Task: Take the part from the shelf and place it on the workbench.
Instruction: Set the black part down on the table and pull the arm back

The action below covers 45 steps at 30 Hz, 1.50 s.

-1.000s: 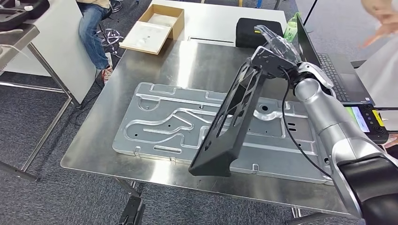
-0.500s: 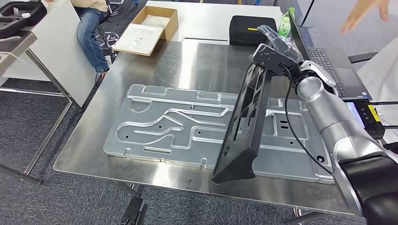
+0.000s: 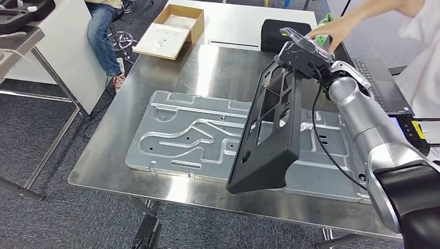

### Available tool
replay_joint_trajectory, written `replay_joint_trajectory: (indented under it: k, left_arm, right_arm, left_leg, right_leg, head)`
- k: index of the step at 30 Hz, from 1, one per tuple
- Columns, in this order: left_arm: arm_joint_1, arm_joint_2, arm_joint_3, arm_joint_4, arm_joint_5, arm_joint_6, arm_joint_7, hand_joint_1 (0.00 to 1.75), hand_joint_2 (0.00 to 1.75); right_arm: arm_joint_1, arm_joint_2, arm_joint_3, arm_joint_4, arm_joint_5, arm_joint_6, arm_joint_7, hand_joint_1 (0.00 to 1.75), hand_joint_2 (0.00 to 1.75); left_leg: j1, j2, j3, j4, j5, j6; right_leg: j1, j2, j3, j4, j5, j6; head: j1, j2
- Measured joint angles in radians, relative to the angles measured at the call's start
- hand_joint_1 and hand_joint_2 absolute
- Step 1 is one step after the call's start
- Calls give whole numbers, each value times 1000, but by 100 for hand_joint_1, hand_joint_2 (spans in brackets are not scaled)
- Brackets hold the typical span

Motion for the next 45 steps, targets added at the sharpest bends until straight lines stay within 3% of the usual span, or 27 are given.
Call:
replay_joint_trajectory:
  k: [1, 3, 5, 8, 10, 11, 13, 15, 16, 17, 18, 20, 23, 25, 26, 28, 30, 31, 32, 34, 36, 39, 41, 43, 45]
  left_arm:
    - [1, 0, 0, 0, 0, 0, 0, 0, 0]
    - [1, 0, 0, 0, 0, 0, 0, 0, 0]
    - [-1, 0, 1, 0, 0, 0, -1, 0, 0]
    - [-1, 0, 3, 0, 0, 0, -2, 0, 0]
    - [-1, 0, 6, 0, 0, 0, -2, 0, 0]
    - [-1, 0, 6, 0, 1, 0, -3, 0, 0]
    - [1, 1, 7, 0, 1, 0, -3, 0, 0]
    - [4, 2, 8, 0, 2, 0, -3, 0, 0]
    - [5, 2, 8, 0, 2, 0, -3, 0, 0]
    - [5, 2, 8, 0, 2, 0, -3, 0, 0]
    - [5, 2, 8, 0, 2, 0, -4, 0, 0]
    - [4, 2, 8, 0, 2, 0, -5, 0, 0]
    - [5, 3, 9, 0, 2, 0, -5, 0, 0]
    - [6, 3, 9, 0, 2, 0, -5, 0, 0]
    - [5, 3, 9, 0, 2, 0, -5, 0, 0]
    - [4, 3, 9, 0, 3, 0, -5, 0, 0]
    - [4, 3, 10, 0, 3, 0, -5, 0, 0]
    - [5, 3, 10, 0, 3, 0, -5, 0, 0]
    - [5, 3, 10, 0, 3, 0, -5, 0, 0]
    - [4, 3, 10, 0, 3, 0, -5, 0, 0]
    - [3, 3, 10, 0, 3, 0, -5, 0, 0]
    - [3, 3, 11, 0, 3, 0, -5, 0, 0]
    - [2, 3, 11, 0, 3, 1, -6, 0, 0]
    - [3, 3, 12, 0, 3, 1, -6, 0, 0]
    - [4, 3, 12, 0, 3, 1, -5, 0, 0]
  right_arm:
    - [1, 0, 0, 3, 0, 0, 1, 0, 0]
    - [-1, 0, 0, 6, 0, -1, 2, 0, 0]
    - [-5, 1, 0, 6, 0, -1, 3, 0, 0]
    - [-9, 2, 0, 9, -2, 0, 6, 0, 0]
    - [-9, 4, 0, 11, -3, 2, 8, 0, 0]
    - [-10, 5, 0, 11, -3, 3, 8, 0, 0]
    - [-10, 6, 0, 11, -5, 6, 11, 0, 0]
    - [-10, 7, 0, 12, -6, 9, 12, 0, 0]
    - [-9, 7, 0, 12, -6, 10, 12, 0, 0]
    - [-9, 8, 0, 12, -6, 11, 13, 0, 0]
    - [-10, 8, 0, 11, -6, 12, 13, 0, 0]
    - [-12, 8, 0, 11, -6, 12, 14, 0, 0]
    - [-15, 8, 0, 12, -6, 10, 15, 0, 0]
    - [-17, 6, 0, 12, -6, 7, 16, 0, 0]
    - [-19, 5, 0, 12, -6, 6, 16, 0, 0]
    - [-21, 4, 0, 12, -6, 5, 16, 0, 0]
    - [-19, 3, 0, 14, -7, 7, 17, 0, 0]
    - [-18, 3, 0, 15, -7, 7, 17, 0, 0]
    - [-19, 3, 0, 15, -8, 7, 17, 0, 0]
    - [-22, 4, 0, 15, -8, 6, 16, 0, 0]
    - [-24, 5, 0, 15, -10, 5, 14, 0, 0]
    - [-23, 8, 0, 14, -11, 4, 14, 0, 0]
    - [-23, 12, 0, 14, -11, 2, 15, 0, 0]
    - [-24, 14, 0, 15, -11, 0, 17, 0, 0]
    - [-23, 15, 0, 15, -11, 0, 18, 0, 0]
  left_leg:
    - [0, 0, 0, 2, -1, -1]
    - [1, -1, 0, 8, -6, -5]
    - [-3, -1, -4, 14, -10, -13]
    - [-6, -1, -9, 15, -9, -25]
    - [-5, -1, -18, 36, -28, -36]
    - [-4, -1, -33, 72, -51, -41]
    - [-1, 0, -87, 196, -113, -49]
    - [1, 0, -129, 286, -137, -52]
    - [1, 0, -128, 284, -124, -52]
    - [2, 0, -107, 240, -94, -49]
    - [2, 0, -75, 171, -59, -45]
    - [-2, 0, -17, 50, -16, -37]
    - [-4, -1, -3, 14, -12, -28]
    - [-1, 1, 2, 2, -4, -16]
    - [2, 2, 4, -4, 0, -10]
    - [3, 4, 4, -7, 3, -6]
    - [3, 5, 4, -5, 2, -6]
    - [4, 5, 4, -3, 1, -7]
    - [5, 4, 4, 0, -1, -8]
    - [4, 1, 1, 11, -8, -16]
    - [0, -1, -3, 18, -13, -26]
    - [1, -3, -7, 21, -16, -39]
    - [3, -2, -29, 70, -52, -47]
    - [5, -1, -84, 195, -116, -54]
    - [5, -1, -132, 298, -147, -57]
  right_leg:
    - [-1, 0, 8, -19, 22, 0]
    - [-2, -1, 68, -143, 88, -2]
    - [2, -1, 116, -246, 121, -8]
    - [5, 1, 120, -266, 123, -22]
    - [1, 0, 122, -270, 127, -33]
    - [-1, -1, 123, -273, 129, -39]
    - [0, -2, 123, -273, 129, -47]
    - [1, -2, 122, -272, 128, -48]
    - [1, -1, 122, -271, 128, -49]
    - [2, -1, 124, -271, 128, -48]
    - [2, 0, 125, -270, 127, -47]
    - [5, 1, 124, -268, 126, -41]
    - [8, 1, 121, -271, 130, -25]
    - [6, 1, 114, -254, 115, -15]
    - [5, 1, 100, -221, 92, -11]
    - [3, 1, 46, -103, 31, -4]
    - [-1, 0, 3, -12, 7, 2]
    - [-4, 0, 6, -17, 23, 4]
    - [-7, -1, 26, -60, 54, 6]
    - [-10, -2, 88, -190, 109, 7]
    - [-6, -2, 119, -257, 122, -1]
    - [-5, -3, 119, -260, 121, -21]
    - [-8, -6, 120, -264, 124, -34]
    - [-7, -8, 119, -265, 125, -41]
    - [-5, -8, 119, -264, 125, -43]
  head:
    - [0, 0]
    - [0, 0]
    - [0, 0]
    - [0, 0]
    - [-1, 0]
    - [-1, 0]
    - [-1, 0]
    - [-1, 0]
    - [-1, 0]
    - [-1, 0]
    - [-1, 0]
    - [-1, 0]
    - [0, 0]
    - [0, 0]
    - [0, 0]
    - [0, 0]
    - [0, 0]
    - [0, 0]
    - [0, 0]
    - [0, 0]
    - [0, 0]
    - [-1, 0]
    - [-1, 0]
    - [-1, 0]
    - [-1, 0]
